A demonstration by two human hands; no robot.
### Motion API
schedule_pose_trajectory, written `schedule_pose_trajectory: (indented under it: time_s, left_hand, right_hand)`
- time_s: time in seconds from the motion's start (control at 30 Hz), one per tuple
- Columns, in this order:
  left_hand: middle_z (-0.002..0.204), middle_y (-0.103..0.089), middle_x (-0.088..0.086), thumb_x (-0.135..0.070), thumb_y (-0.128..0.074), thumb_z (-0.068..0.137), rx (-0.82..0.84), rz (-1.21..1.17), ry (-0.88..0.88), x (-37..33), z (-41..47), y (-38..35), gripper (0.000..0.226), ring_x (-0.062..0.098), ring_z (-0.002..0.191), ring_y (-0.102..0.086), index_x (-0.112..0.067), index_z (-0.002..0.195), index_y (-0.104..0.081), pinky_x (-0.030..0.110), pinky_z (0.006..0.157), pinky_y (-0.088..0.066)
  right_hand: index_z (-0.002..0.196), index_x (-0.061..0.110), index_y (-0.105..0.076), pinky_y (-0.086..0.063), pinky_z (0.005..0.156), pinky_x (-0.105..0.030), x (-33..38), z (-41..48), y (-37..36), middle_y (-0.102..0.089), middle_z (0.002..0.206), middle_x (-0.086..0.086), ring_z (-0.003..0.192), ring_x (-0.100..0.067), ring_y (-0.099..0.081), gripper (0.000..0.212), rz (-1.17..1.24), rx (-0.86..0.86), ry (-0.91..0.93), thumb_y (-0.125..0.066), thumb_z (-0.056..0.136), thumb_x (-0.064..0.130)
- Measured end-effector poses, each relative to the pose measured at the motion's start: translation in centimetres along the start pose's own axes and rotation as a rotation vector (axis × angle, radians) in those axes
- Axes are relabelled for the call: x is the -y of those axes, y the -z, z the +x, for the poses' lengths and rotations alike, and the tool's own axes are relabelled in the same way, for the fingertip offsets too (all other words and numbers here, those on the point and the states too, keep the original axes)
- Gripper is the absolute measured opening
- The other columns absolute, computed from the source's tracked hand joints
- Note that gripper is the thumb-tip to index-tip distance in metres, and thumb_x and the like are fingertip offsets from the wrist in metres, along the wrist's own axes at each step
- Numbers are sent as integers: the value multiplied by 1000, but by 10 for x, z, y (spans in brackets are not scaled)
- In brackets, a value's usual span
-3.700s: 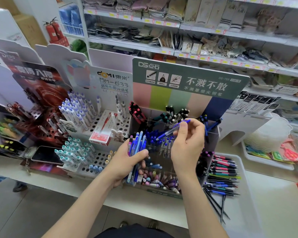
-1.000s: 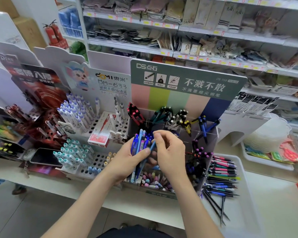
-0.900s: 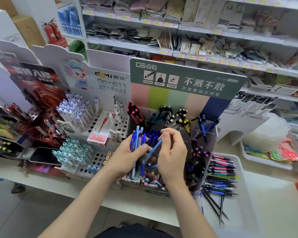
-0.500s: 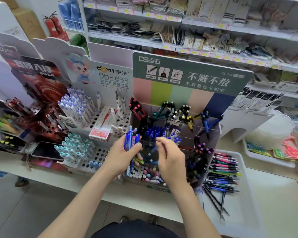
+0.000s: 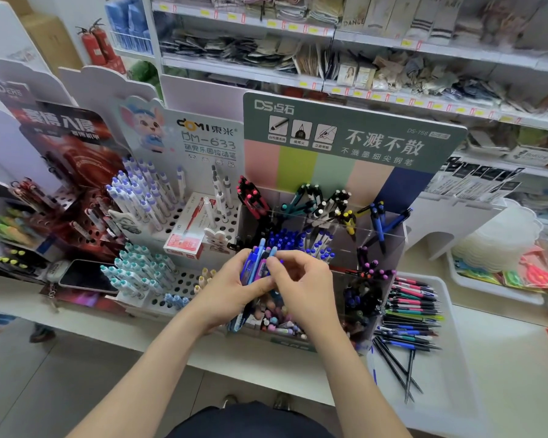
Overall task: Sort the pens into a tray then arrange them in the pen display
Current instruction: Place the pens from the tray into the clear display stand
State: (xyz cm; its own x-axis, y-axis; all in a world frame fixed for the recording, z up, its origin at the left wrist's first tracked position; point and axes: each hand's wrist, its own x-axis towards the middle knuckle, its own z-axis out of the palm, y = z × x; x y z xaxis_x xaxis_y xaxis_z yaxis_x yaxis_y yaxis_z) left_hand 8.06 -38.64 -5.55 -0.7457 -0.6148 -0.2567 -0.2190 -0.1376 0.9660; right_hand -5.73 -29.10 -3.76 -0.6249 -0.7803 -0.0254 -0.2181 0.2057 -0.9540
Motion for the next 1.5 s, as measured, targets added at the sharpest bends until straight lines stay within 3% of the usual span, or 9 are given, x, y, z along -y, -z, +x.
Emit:
schedule_pose_trajectory:
  time_s: [0.2,0.33,0.57,0.77,0.93,1.07,1.2,1.3,1.5]
  left_hand:
    - [105,-77,16,-29,-76,99,101,13,11,-3,-3,2,33,33,80,-70,-30,127,-58,42,63,-55]
    - [96,-76,15,-22,-71,103,152,14,17,-6,-4,1,22,26,68,-62,-22,119,-57,36,54,-50]
    - [99,-78,14,-25,-70,104,83,77,36,1,-7,6,21,23,69,-59,-21,120,-57,33,53,-47]
    - [99,-78,12,-38,-59,108,-51,67,28,1,-7,7,25,24,66,-61,-19,123,-52,36,52,-47]
    - [102,-76,13,-33,-51,112,-42,74,44,3,-8,5,20,28,64,-60,-22,127,-44,34,47,-44]
    - [79,-72,10,-38,-55,110,21,187,16,0,-13,3,16,24,53,-56,-26,118,-47,34,46,-43]
    - [69,-67,6,-34,-58,110,92,246,-39,-7,-18,-1,16,20,50,-58,-22,117,-50,32,47,-44]
    - [73,-69,10,-32,-60,109,142,246,-21,-8,-20,-2,17,18,51,-59,-18,113,-51,32,47,-44]
    - [90,-75,14,-36,-60,109,138,206,28,4,-23,1,19,28,61,-61,-20,110,-50,34,49,-44]
  right_hand:
    - [99,25,-81,-65,79,-38,-2,0,10,-80,91,4,89,-15,-76,12,189,70,-137,-70,102,27]
    - [103,17,-70,-53,66,-24,-2,0,7,-69,79,3,69,-6,-62,19,248,-228,-58,-57,109,29]
    - [114,11,-50,-52,66,-20,1,-5,14,-59,97,-1,75,-6,-62,12,188,-631,275,-38,115,12]
    - [117,8,-66,-55,84,-26,-50,-2,7,-69,104,0,91,-12,-66,12,-334,-162,489,-61,107,13]
    - [122,14,-75,-57,91,-39,-71,-3,3,-76,111,2,103,-17,-67,26,-582,63,411,-66,97,10]
    - [120,21,-78,-49,87,-11,-34,-9,3,-75,105,16,101,-1,-68,22,-269,-68,250,-64,103,19]
    - [107,31,-81,-60,85,-24,-13,-6,0,-80,95,16,95,0,-74,12,65,35,-35,-71,102,26]
    - [102,23,-81,-57,77,-21,-9,-9,1,-79,89,9,83,1,-71,12,297,-122,-169,-69,103,23]
    - [116,13,-58,-54,73,-27,-8,-7,21,-68,96,0,78,-7,-64,18,292,-633,133,-42,115,20]
